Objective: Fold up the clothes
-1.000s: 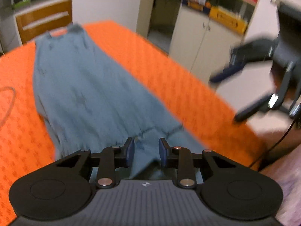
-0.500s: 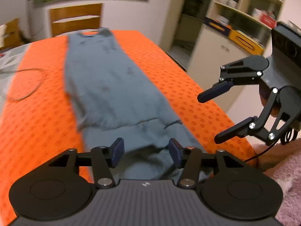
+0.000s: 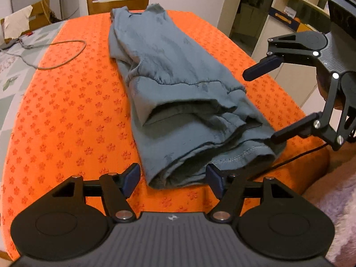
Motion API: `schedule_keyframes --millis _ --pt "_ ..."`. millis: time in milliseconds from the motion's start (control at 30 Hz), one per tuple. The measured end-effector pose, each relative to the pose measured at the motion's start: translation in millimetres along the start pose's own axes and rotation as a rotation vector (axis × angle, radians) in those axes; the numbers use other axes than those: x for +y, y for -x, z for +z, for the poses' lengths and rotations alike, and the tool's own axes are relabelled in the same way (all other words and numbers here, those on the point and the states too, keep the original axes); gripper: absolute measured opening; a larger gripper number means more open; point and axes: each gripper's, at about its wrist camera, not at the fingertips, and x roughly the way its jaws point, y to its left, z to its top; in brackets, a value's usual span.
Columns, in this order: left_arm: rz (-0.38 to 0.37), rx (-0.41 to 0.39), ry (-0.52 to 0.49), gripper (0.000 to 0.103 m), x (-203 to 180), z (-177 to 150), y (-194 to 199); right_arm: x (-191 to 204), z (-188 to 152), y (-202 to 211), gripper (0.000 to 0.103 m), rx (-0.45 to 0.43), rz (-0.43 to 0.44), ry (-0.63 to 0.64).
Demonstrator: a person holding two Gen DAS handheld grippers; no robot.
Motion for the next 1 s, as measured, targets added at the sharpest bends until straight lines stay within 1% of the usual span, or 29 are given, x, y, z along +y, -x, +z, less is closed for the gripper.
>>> schedule_keyframes --millis 67,100,133,167,200,233,333,400,433,600,733,800,900,1000 --pt "0.012 -0.008 -0.011 0.061 -1.4 -1.5 -2.8 4.6 -0.2 -6.6 0.090 0.009 -0.007 0.022" --pt "0.013 -0.008 -0.014 0.051 -0.7 -1.2 -3.4 6.7 -0.2 -9.5 0.091 0.011 -0.010 0.030" --pt "0.012 -0.009 -0.014 0.036 -0.1 -1.1 -3.5 9.0 0.0 -12.7 0.092 0.014 -0.011 0.038" --pt "0.015 -0.011 -0.015 0.027 -0.1 -0.2 -3.8 11.5 0.3 -16.2 0.093 0.018 -0.014 0.048" --pt "0.025 -0.012 -0.020 0.012 0.5 0.0 -2.9 14.0 0.2 -19.7 0.094 0.023 -0.019 0.060" --pt "0.033 -0.019 -0.024 0.006 1.1 1.6 -2.9 16.5 0.1 -23.2 0.094 0.028 -0.024 0.071" --pt "0.046 -0.050 -0.013 0.004 2.0 10.6 5.7 23.3 -0.1 -34.2 0.095 0.046 -0.046 0.100" --pt "0.052 -0.070 -0.009 0.004 1.2 18.2 12.1 29.7 -0.7 -39.1 0.096 0.044 -0.078 0.111" --pt "0.056 -0.078 -0.012 0.003 0.1 22.2 14.6 32.9 -1.0 -41.6 0.098 0.043 -0.095 0.116" --pt "0.076 -0.102 -0.023 0.003 -7.0 41.7 23.6 52.4 -0.8 -54.1 0.100 0.032 -0.179 0.127" --pt "0.085 -0.119 0.002 0.003 -9.5 54.2 30.0 69.1 0.2 -63.4 0.102 0.032 -0.251 0.145" --pt "0.088 -0.124 0.015 0.003 -9.4 59.8 33.3 71.5 1.4 -66.3 0.102 0.022 -0.294 0.147" --pt "0.104 -0.133 0.036 0.003 -9.8 65.0 38.2 67.8 4.1 -69.5 0.103 0.008 -0.366 0.108" --pt "0.114 -0.141 0.078 0.003 -7.4 68.3 42.3 64.1 2.9 -77.1 0.103 0.032 -0.405 0.083"
